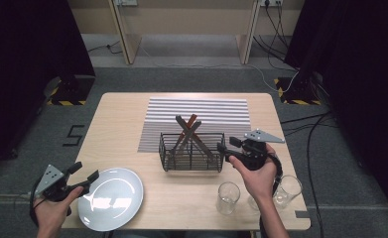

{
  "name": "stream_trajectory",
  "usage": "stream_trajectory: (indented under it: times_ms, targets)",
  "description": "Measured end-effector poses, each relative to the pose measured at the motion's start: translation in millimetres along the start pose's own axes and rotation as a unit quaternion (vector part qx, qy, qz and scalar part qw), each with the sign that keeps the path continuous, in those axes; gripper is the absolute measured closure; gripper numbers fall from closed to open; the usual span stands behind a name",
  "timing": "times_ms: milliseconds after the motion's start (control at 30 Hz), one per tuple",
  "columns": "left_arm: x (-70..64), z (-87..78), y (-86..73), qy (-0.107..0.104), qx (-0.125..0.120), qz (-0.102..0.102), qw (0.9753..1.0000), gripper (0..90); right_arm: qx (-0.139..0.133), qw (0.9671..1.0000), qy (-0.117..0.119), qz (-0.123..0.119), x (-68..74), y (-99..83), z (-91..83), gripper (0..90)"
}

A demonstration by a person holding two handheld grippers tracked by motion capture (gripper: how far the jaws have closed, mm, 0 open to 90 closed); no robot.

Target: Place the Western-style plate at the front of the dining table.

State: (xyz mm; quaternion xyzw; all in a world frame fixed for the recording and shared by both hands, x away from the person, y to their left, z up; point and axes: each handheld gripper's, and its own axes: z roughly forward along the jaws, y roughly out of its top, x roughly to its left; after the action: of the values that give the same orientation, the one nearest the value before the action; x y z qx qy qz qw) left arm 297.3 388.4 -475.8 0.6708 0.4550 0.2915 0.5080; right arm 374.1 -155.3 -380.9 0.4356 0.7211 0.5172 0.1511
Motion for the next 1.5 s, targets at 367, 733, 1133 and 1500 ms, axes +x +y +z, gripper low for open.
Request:
stream_trajectory:
  times_ms: [367, 733, 1133, 1500]
  targets:
    - [7.1, -11.3, -6.1, 0.005, 0.012, -0.009, 0.9999, 20.4, 0.008, 0.9986, 0.044, -0.028, 33.0, 5.3, 13.4, 42.3]
    - [12.6, -16.4, -13.7, 0.007, 0.038, -0.012, 0.9992, 20.3, 0.027, 0.9940, 0.089, -0.057, 69.4, 6.5, 35.2, 42.7]
    - [16.1, -20.2, -18.5, 0.004, 0.057, -0.018, 0.9982, 20.7, 0.049, 0.9870, 0.132, -0.076, 106.2, 1.4, 60.9, 42.6]
    - [19.0, -24.7, -24.1, 0.006, 0.072, -0.027, 0.9970, 21.4, 0.084, 0.9791, 0.161, -0.091, 131.4, -15.9, 82.5, 42.4]
